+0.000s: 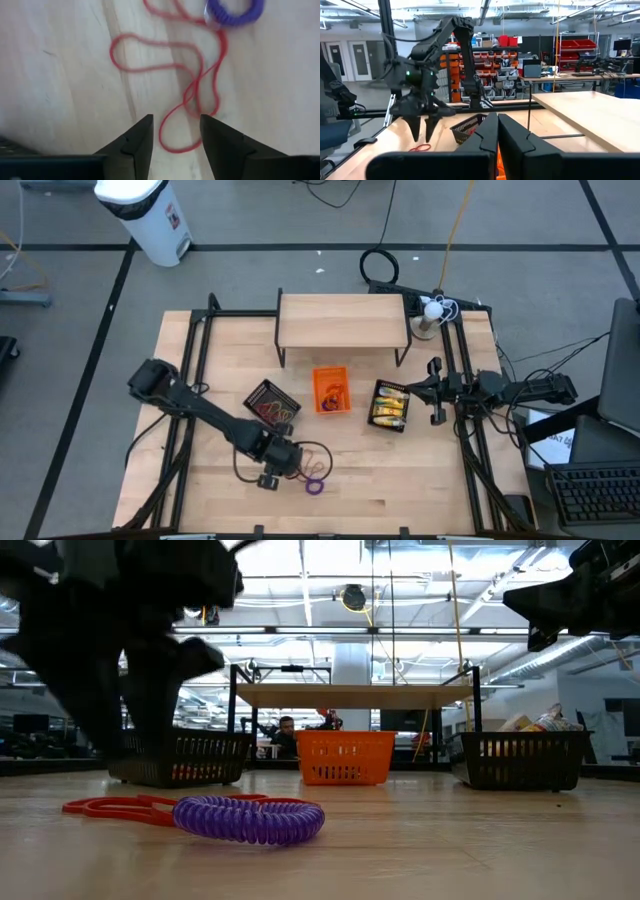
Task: Pick & Place Office Desk Supplies
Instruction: Put the red rubber band into the left black bin
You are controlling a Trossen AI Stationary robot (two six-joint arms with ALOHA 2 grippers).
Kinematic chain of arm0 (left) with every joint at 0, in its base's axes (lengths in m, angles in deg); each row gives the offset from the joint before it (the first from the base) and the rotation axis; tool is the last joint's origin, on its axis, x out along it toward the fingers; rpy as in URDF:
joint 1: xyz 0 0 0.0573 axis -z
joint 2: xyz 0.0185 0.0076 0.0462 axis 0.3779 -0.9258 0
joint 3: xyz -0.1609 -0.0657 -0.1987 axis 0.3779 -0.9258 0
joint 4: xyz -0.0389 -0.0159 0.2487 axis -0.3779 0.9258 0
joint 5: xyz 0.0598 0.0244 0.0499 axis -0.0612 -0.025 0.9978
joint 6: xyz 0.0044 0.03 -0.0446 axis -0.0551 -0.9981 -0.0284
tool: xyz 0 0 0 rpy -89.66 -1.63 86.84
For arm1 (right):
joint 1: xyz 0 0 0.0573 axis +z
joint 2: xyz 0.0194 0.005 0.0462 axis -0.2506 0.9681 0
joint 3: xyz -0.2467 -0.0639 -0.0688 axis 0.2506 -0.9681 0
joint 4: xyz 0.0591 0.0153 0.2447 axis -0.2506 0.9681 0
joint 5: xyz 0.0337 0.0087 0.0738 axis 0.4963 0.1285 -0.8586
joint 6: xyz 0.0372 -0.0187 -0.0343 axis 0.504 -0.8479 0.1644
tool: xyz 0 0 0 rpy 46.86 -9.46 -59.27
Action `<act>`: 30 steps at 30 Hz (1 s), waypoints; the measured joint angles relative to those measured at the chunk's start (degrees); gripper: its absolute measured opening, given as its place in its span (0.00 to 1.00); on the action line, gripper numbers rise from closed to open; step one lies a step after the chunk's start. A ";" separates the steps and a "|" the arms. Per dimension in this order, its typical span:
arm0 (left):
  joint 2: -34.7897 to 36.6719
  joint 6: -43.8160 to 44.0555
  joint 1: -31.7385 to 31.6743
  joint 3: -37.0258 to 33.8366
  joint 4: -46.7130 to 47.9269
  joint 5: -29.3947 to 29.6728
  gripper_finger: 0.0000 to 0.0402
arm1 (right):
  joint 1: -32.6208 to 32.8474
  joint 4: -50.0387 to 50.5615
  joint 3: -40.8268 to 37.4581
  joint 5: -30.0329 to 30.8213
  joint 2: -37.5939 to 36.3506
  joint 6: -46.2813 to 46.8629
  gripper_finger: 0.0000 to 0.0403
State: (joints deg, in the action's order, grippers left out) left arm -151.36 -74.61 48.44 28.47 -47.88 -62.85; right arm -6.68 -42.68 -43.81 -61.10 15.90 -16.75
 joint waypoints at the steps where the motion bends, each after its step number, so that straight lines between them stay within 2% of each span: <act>1: -0.65 -0.41 -0.05 0.00 0.35 -0.21 0.40 | 0.00 0.00 0.00 0.01 0.00 0.00 0.00; 10: -3.49 -2.18 -1.38 -0.07 2.19 -0.29 0.32 | 0.00 0.28 -0.04 0.00 0.01 0.00 0.00; 22: -8.09 -2.59 -1.75 0.13 -0.35 -2.02 0.29 | 0.00 0.68 -0.04 -0.01 0.01 -0.20 0.00; 24: -8.59 -2.61 -1.75 0.15 -0.44 -2.50 0.24 | 0.00 0.70 -0.02 0.01 0.01 -0.22 0.00; 28: -8.76 -2.48 -1.87 0.13 -0.84 -3.74 0.05 | 0.00 0.81 -0.04 0.01 0.01 -0.23 0.00; 30: -8.61 -2.28 -2.03 0.13 -0.83 -4.11 0.03 | 0.00 0.81 -0.04 0.01 0.01 -0.49 0.00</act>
State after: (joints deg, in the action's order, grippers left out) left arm -159.97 -76.89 46.42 28.60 -48.71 -66.95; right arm -6.68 -41.87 -43.85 -61.10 15.91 -17.24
